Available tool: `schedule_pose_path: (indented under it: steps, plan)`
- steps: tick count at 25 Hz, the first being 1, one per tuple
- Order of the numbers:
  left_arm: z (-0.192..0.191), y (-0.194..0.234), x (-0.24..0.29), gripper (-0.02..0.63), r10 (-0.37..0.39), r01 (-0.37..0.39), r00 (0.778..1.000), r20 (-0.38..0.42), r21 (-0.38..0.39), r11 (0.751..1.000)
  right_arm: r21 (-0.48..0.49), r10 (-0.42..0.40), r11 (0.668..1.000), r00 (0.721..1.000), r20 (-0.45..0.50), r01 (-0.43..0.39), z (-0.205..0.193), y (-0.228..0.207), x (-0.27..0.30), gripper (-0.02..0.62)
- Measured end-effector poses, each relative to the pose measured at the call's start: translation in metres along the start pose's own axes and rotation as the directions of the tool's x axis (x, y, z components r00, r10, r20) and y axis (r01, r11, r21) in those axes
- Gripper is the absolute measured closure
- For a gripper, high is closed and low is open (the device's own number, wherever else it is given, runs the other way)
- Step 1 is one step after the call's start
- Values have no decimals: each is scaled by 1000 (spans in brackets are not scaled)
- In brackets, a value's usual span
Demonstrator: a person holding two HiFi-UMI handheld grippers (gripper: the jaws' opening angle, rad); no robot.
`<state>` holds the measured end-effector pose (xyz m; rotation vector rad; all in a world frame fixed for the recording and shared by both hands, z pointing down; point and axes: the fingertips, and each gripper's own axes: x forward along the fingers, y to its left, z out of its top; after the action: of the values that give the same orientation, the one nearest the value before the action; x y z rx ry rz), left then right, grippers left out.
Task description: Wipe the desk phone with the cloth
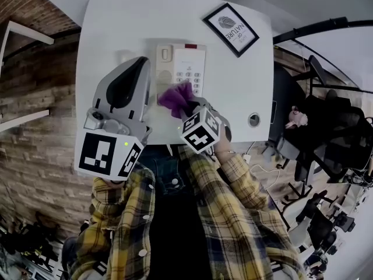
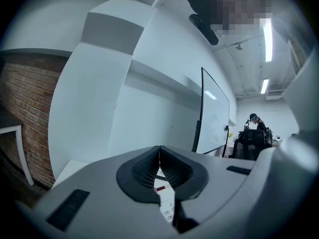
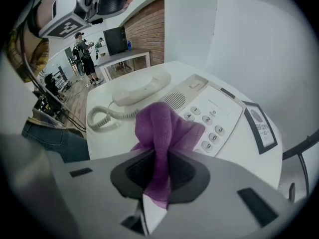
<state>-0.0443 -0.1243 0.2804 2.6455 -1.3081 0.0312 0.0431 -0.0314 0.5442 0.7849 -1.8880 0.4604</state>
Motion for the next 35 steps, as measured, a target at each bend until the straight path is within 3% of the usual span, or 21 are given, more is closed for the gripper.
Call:
schedule_pose_path:
  steps: [7,15,21,35]
  plan:
    - [5,0,4,591,-12,12,1000,6,4,1000,44,-33,999,999,43,31,2,-13,-13,532]
    - [8,-2,11,591,-27,27,1000,6,14,1000,52,-180,983,976,125,175,42,-95,-47,532]
    - [8,3,11,591,-19,19,1000,-3,13,1000,23,-233,973,963,136,232,75,-139,-40,532]
    - [5,15,13,591,7,-7,1000,-10,5,1000,76,-185,981,981,64,181,69,-153,-6,534]
